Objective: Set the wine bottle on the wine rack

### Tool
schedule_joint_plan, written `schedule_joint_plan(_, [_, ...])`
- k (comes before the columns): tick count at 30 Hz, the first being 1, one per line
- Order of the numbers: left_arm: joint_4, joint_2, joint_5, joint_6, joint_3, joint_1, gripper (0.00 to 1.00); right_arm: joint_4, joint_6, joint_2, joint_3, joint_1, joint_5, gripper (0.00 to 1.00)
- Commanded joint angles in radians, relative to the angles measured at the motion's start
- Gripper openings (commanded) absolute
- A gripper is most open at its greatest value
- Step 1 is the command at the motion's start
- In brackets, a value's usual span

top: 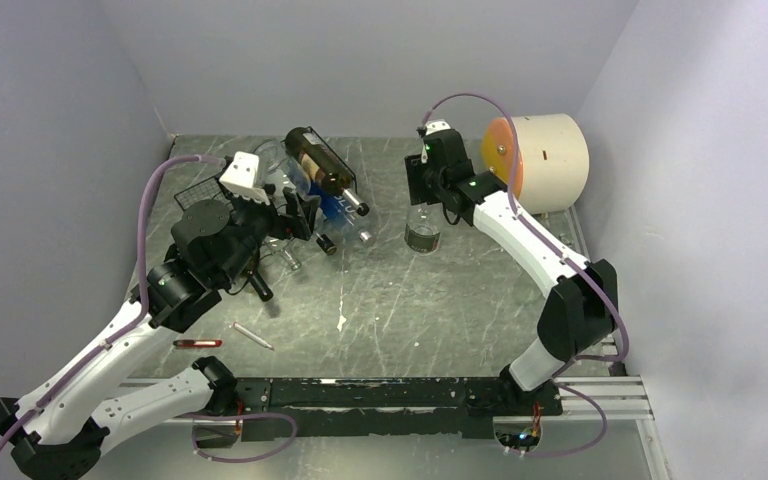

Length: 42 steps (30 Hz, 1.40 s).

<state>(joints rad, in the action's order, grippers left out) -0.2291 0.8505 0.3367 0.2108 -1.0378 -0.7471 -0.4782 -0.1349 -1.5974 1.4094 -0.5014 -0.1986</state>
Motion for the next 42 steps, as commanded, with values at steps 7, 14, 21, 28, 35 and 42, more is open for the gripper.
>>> schedule_joint_plan(7, [0.01, -0.004, 0.02, 0.002, 0.009, 0.0, 0.96, -0.079, 0.011, 0.032, 0.012, 0.0, 0.005, 0.58])
schedule_joint_plan(14, [0.017, 0.0, 0.005, 0.013, 0.015, -0.001, 0.96, 0.012, -0.012, 0.09, -0.088, 0.0, -0.022, 0.21])
schedule_joint_plan(21, [0.025, 0.017, -0.044, 0.054, 0.026, 0.0, 0.96, 0.275, -0.106, 0.299, -0.391, -0.006, -0.107, 0.09])
schedule_joint_plan(28, [0.029, 0.067, -0.074, 0.068, 0.01, 0.001, 0.96, 0.133, -0.291, 0.436, -0.569, -0.013, -0.058, 0.07])
schedule_joint_plan(35, [0.057, 0.093, -0.09, 0.062, 0.003, 0.001, 0.96, -0.072, -0.307, 0.507, -0.599, -0.014, 0.105, 0.0])
schedule_joint_plan(42, [0.038, 0.105, -0.093, 0.061, -0.007, 0.001, 0.96, -0.176, -0.264, 0.495, -0.545, -0.014, 0.152, 0.0])
